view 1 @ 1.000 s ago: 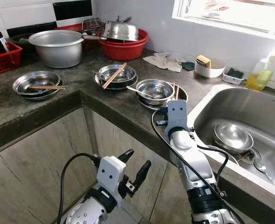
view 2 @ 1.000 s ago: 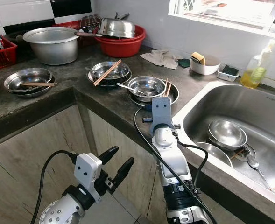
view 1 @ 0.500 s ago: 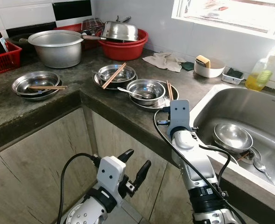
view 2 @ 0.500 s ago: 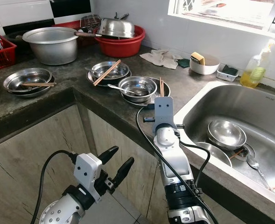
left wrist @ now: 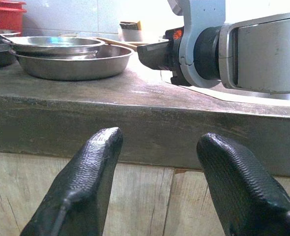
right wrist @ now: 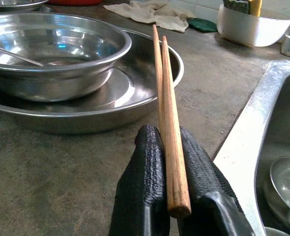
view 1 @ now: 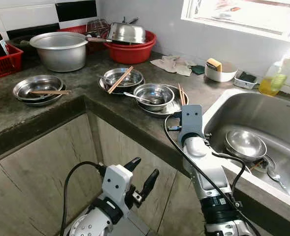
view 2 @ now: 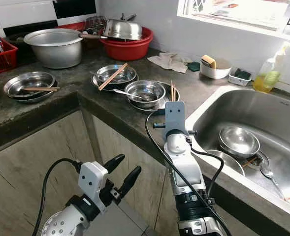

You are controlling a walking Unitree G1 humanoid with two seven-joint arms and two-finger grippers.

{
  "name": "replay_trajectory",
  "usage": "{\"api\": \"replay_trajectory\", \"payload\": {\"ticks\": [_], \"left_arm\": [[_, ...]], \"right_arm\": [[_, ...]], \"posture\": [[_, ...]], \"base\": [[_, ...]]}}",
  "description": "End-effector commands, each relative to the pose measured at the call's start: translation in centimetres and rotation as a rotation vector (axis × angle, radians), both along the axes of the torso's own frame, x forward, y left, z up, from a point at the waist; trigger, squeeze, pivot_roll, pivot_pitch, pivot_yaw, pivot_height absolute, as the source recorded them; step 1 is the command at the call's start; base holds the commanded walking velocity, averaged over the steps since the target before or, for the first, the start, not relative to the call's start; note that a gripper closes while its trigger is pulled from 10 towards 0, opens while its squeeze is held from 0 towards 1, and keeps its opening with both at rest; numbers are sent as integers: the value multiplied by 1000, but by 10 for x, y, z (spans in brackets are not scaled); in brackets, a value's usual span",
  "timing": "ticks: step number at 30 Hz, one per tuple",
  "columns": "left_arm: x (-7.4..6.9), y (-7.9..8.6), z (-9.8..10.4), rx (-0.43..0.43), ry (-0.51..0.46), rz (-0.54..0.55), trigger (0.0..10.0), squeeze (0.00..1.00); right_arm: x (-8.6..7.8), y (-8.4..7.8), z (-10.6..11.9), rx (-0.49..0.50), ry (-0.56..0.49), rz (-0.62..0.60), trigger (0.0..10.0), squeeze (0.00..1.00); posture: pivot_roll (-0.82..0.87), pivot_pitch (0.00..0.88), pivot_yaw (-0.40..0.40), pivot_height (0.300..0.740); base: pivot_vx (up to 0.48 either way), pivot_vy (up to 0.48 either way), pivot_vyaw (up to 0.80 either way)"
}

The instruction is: Kitchen organization

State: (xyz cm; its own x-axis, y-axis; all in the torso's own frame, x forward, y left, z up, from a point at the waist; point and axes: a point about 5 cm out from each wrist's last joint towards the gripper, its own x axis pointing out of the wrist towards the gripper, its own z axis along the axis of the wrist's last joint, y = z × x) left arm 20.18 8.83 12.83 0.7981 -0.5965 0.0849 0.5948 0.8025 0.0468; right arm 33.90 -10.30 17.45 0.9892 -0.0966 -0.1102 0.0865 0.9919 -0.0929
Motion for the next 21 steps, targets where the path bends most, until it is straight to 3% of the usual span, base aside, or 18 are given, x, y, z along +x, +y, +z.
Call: {"api": "replay_trajectory", "payload": {"ticks": [1,6,7,8,9,12,13,14,18,19,21], "left_arm": [[1,-1,-1,10,-6,-2,10000,0],[1,-1,0,12,-7,-3,10000,0],[1,-1,0,11,-7,-3,10000,0],[1,-1,0,12,-7,-3,10000,0],[1,-2,0,12,-8,-3,10000,0],[1,-2,0,13,-8,-3,10000,0],[1,-2,0,12,-8,-2,10000,0],[1,-2,0,13,-9,-2,10000,0],[1,-2,0,12,-9,-2,10000,0],[1,-2,-1,12,-8,0,10000,0],[1,-2,0,11,-9,0,10000,0]], "right_arm": [[-1,-3,1,-7,-10,-5,0,0],[-1,-3,2,-8,-14,-3,0,0],[0,-2,3,-11,-13,6,7020,0],[0,-1,3,-10,-14,10,7020,0],[0,-1,3,-13,-15,13,10000,0],[0,-1,4,-10,-18,14,10000,67],[0,-1,5,-10,-21,15,10000,435],[0,0,6,-8,-24,16,10000,1000],[1,0,7,-11,-27,19,10000,1000],[1,0,7,-15,-27,22,10000,0],[1,0,7,-15,-26,22,10000,0]], "posture": [[52,11,-73,740],[50,13,-72,740],[50,15,-71,740],[50,15,-72,740],[49,15,-74,740],[51,16,-76,740],[50,18,-76,740],[49,17,-76,740],[49,18,-77,740],[50,16,-78,740],[50,17,-77,740]], "base": [[0,0,0],[0,0,0],[0,0,0],[0,0,0],[0,0,0],[0,0,0],[0,0,0],[0,0,0],[0,0,0],[0,0,0],[0,0,0]]}}
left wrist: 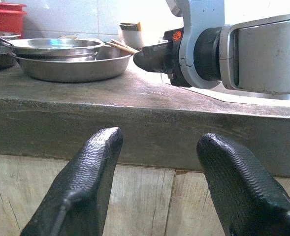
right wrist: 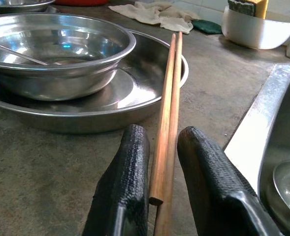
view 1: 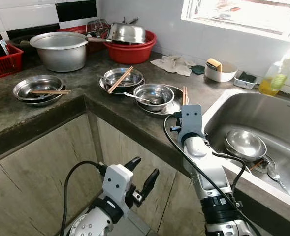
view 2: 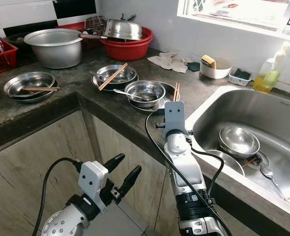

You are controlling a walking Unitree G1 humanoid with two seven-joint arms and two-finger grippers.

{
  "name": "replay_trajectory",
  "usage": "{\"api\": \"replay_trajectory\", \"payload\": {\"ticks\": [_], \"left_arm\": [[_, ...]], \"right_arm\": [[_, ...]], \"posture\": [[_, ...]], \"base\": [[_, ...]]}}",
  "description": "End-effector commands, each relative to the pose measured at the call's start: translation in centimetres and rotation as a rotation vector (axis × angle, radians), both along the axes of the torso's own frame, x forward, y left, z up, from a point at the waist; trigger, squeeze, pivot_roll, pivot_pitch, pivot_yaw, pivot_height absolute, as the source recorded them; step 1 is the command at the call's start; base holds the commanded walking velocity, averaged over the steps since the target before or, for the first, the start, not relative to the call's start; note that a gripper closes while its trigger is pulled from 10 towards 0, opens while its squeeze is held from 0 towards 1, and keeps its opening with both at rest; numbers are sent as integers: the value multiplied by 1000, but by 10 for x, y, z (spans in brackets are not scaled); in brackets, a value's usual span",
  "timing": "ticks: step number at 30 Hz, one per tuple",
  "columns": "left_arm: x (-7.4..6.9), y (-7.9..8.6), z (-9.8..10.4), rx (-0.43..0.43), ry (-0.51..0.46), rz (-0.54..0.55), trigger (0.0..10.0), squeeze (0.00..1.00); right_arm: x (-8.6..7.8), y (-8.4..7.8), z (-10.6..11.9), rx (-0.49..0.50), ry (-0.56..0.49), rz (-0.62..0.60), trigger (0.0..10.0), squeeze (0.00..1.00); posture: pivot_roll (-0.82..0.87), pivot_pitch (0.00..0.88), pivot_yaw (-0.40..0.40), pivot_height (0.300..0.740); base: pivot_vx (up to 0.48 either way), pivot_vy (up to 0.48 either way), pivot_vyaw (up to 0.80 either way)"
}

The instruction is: Kitchen organization

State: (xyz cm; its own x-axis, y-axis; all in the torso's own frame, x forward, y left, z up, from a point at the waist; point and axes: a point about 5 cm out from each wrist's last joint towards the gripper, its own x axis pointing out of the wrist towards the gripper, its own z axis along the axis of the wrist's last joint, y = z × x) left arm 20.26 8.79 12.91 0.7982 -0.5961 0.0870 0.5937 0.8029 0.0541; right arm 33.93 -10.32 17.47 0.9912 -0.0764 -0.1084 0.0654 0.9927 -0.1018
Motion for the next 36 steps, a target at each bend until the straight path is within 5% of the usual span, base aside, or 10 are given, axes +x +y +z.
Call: {"api": "replay_trajectory", "payload": {"ticks": [1,15,17,27,28,29,30,36], "left_arm": [[0,-2,-1,7,-3,-1,10000,0],[1,-2,-1,6,-2,2,10000,0],[1,-2,-2,6,-2,2,10000,0],[2,-2,-2,6,0,2,10000,0],[2,-2,-2,6,0,2,10000,0],[2,-2,-2,6,0,2,10000,0],[2,-1,-2,6,0,3,10000,0],[2,-1,-3,5,1,2,10000,0]], "right_arm": [[1,0,7,-4,-25,2,10000,0],[1,0,9,2,-39,4,10000,0],[2,0,11,3,-53,3,10000,1000],[2,0,16,8,-77,1,10000,1000],[2,0,16,8,-78,2,10000,322],[2,0,16,8,-78,2,10000,322],[2,0,16,8,-79,2,10000,0],[2,1,20,10,-100,5,10000,0]], "posture": [[50,17,-75,740],[48,16,-75,740],[49,16,-79,740],[47,15,-78,740],[47,15,-78,740],[47,15,-78,740],[48,16,-79,740],[47,14,-77,740]], "base": [[0,0,0],[0,0,0],[0,0,0],[0,0,0],[0,0,0],[0,0,0],[0,0,0],[0,0,0]]}}
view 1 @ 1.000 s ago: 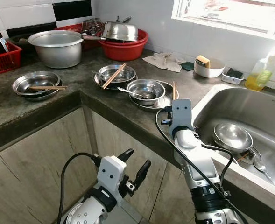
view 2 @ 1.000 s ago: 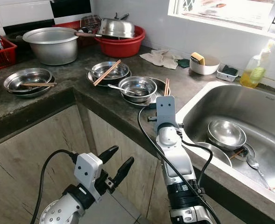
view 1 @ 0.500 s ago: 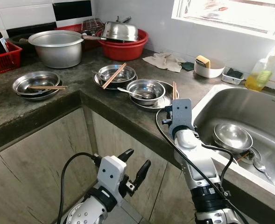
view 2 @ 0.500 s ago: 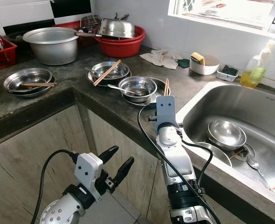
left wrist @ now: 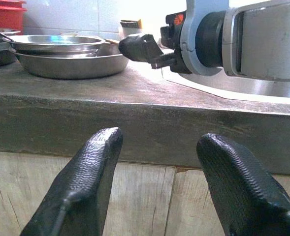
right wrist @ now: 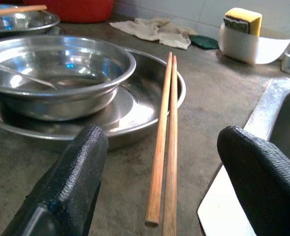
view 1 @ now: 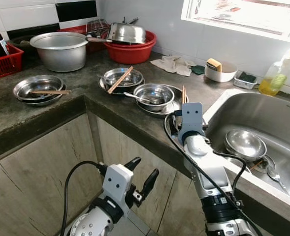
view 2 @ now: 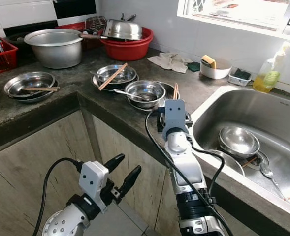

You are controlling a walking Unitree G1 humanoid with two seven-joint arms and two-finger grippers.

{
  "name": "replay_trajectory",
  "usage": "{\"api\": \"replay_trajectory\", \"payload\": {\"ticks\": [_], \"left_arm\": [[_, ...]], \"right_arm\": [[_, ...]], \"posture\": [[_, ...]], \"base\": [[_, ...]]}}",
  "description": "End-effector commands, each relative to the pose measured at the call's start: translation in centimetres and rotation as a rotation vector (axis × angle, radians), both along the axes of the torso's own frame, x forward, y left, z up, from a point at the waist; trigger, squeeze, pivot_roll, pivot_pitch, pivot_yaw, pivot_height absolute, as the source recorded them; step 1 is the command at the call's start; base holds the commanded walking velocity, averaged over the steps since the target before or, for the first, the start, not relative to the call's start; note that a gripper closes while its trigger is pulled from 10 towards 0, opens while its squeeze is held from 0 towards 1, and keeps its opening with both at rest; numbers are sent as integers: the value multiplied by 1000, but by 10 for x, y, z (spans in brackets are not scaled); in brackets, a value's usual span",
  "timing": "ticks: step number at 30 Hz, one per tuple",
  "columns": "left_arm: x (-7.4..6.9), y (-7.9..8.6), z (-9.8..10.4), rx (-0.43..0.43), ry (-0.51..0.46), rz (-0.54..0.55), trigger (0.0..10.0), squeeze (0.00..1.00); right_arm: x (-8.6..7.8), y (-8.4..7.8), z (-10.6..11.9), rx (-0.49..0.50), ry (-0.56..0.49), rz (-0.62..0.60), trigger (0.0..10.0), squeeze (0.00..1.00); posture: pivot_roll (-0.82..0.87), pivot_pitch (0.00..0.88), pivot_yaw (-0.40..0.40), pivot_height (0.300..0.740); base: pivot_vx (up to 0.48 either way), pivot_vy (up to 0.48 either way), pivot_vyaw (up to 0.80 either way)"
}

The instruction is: Kitchen organization

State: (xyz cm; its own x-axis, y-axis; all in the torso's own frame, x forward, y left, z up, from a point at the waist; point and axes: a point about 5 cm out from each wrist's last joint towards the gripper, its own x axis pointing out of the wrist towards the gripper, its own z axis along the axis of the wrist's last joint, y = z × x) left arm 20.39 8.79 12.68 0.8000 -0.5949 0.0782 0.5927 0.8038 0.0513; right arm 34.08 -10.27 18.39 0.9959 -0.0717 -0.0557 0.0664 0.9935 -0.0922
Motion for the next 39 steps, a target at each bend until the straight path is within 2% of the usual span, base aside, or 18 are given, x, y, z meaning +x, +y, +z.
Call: {"api": "replay_trajectory", "payload": {"ticks": [1,8,11,18,22,25,29,39], "left_arm": [[1,-2,0,2,-6,0,10000,0],[0,-1,0,2,-7,-1,10000,0],[0,-1,0,1,-7,-1,10000,0],[0,-1,0,1,-9,-2,10000,0],[0,-3,2,-2,-6,-1,10000,0],[-3,-19,2,-30,50,-85,10000,0],[-8,-29,-2,-15,57,-142,10000,0],[-6,-30,-1,-6,45,-142,10000,0]], "right_arm": [[1,0,13,7,-59,-1,10000,0],[1,0,23,30,-105,-3,10000,0],[0,2,33,78,-164,15,10000,0],[0,-4,42,68,-215,-30,10000,0],[3,-11,30,31,-156,-50,10000,0],[5,-13,23,25,-113,-33,10000,0],[7,-14,20,50,-93,-10,10000,0],[12,-15,3,53,-17,22,10000,0]], "posture": [[48,9,-79,740],[48,9,-78,740],[47,8,-77,740],[46,8,-76,740],[45,7,-77,740],[41,9,-78,740],[38,10,-76,740],[41,14,-81,740]], "base": [[0,0,0],[0,0,0],[0,0,0],[0,0,0],[0,0,0],[0,0,0],[0,0,0],[0,0,0]]}}
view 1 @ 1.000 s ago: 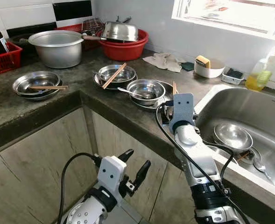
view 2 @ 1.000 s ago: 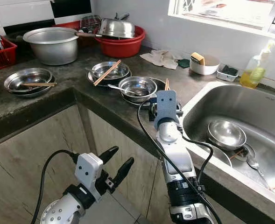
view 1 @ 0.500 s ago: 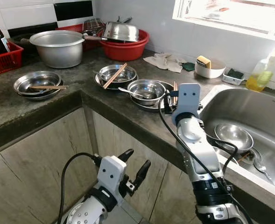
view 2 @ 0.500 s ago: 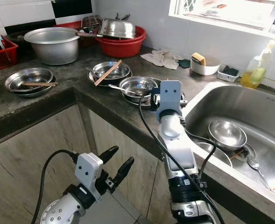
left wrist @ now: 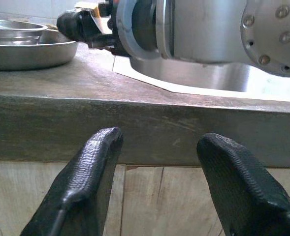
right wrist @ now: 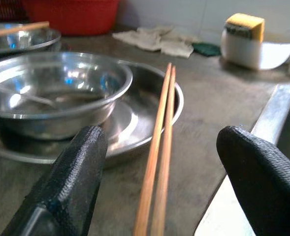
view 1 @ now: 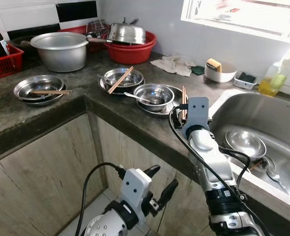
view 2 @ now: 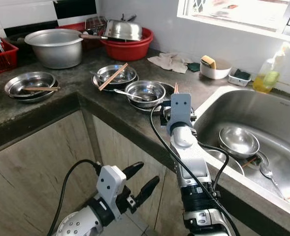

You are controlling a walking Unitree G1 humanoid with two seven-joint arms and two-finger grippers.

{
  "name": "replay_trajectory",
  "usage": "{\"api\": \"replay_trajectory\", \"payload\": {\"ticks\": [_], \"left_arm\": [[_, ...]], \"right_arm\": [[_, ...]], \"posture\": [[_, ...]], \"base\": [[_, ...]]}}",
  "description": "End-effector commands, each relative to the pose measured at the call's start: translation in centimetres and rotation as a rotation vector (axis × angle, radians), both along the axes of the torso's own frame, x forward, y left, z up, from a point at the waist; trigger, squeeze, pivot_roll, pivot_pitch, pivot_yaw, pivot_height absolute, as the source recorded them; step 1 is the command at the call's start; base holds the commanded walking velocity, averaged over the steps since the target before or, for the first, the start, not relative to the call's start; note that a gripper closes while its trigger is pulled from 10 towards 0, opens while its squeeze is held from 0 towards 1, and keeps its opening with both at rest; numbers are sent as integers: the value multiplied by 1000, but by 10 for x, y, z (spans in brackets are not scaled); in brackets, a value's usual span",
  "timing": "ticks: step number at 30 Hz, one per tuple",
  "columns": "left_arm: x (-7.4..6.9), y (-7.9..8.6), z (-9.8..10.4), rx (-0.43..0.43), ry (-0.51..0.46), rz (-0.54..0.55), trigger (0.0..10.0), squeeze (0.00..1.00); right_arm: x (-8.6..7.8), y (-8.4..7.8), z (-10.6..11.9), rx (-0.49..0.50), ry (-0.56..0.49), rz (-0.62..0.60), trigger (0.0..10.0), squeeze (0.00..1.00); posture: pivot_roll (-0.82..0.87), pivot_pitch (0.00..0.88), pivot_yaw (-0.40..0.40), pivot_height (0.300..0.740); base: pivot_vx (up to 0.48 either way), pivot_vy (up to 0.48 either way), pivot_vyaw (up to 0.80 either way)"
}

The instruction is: Kitchen organization

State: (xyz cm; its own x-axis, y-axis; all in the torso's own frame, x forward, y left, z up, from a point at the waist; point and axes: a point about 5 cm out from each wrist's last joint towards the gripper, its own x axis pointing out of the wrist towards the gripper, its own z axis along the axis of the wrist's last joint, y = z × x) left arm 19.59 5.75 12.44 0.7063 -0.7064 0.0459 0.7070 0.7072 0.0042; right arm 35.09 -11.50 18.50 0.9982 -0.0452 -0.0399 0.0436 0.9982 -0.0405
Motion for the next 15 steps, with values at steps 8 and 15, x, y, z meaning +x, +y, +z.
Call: {"api": "replay_trajectory", "payload": {"ticks": [8,15], "left_arm": [[1,1,2,3,-21,26,10000,0],[2,2,4,-5,-30,39,10000,0]], "right_arm": [[5,-5,-3,-12,30,-14,10000,0],[4,-4,-7,-13,46,-24,10000,0]], "posture": [[40,17,-83,740],[42,20,-82,740]], "base": [[0,0,0],[0,0,0]]}}
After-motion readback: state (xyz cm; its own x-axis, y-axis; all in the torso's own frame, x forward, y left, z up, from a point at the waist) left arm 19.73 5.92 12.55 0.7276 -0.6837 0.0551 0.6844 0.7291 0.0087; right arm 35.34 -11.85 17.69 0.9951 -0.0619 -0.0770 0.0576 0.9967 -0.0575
